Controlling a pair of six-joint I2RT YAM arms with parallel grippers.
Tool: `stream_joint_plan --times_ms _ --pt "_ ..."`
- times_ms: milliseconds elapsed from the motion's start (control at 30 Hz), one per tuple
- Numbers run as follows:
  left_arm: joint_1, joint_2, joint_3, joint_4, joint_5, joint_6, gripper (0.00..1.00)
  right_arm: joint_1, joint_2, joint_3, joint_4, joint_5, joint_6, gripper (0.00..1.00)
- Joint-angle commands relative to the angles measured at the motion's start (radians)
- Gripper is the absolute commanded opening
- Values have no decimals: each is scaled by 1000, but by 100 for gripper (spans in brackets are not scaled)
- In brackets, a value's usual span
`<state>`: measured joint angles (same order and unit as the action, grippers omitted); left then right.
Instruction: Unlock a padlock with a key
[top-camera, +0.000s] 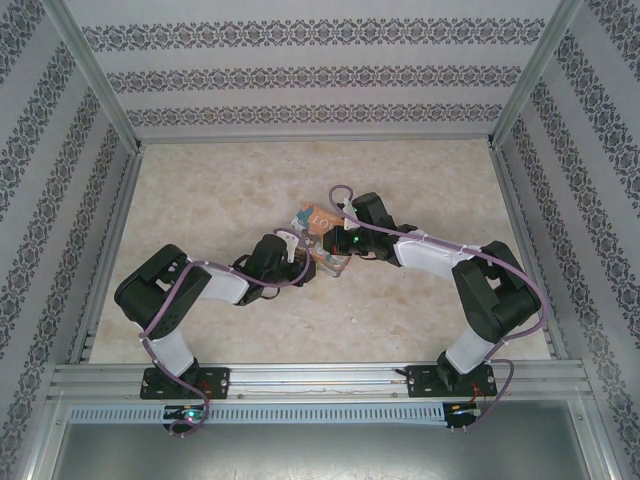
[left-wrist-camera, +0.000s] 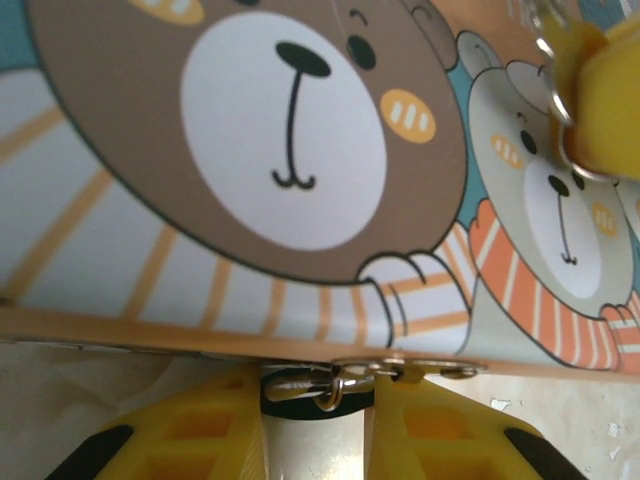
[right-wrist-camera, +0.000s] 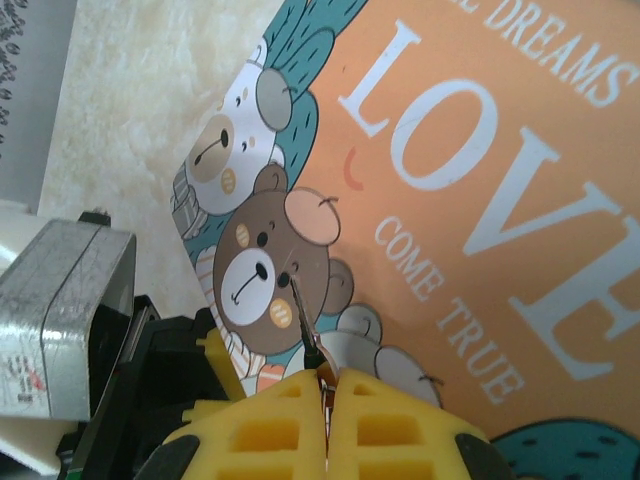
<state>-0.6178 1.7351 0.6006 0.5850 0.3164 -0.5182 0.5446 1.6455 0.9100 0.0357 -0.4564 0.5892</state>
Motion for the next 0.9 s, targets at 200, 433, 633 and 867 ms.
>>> stream_joint_plan --times_ms 200,433,633,867 --pt "-19 -111 67 -188 66 -85 28 9 -254 -138 20 83 -96 0" --pt "-19 -174 74 -241 88 -188 28 63 -490 -322 47 180 -172 0" --pt "-19 -195 123 -326 123 -263 28 161 -639 -444 75 313 -192 0" --pt "-17 -201 188 -418 165 -339 27 307 -654 -533 140 468 -188 0"
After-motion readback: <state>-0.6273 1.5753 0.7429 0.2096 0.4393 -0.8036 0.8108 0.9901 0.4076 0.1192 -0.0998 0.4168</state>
